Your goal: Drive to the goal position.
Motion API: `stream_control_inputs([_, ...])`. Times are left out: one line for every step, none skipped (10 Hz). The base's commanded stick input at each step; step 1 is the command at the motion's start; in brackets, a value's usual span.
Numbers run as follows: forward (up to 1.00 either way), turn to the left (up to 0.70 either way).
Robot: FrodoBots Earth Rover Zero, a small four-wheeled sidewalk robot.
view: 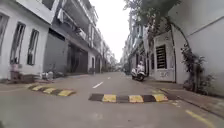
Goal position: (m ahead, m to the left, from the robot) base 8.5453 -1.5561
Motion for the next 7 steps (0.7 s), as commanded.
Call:
stream_control_inputs([0.5, 0.0])
stream_control_inputs([0.5, 0.0])
stream_control_inputs([0.5, 0.0])
stream_control_inputs([0.5, 0.0])
stream_control_inputs([0.5, 0.0])
stream_control_inputs([0.5, 0.0])
stream_control_inputs([0.5, 0.0])
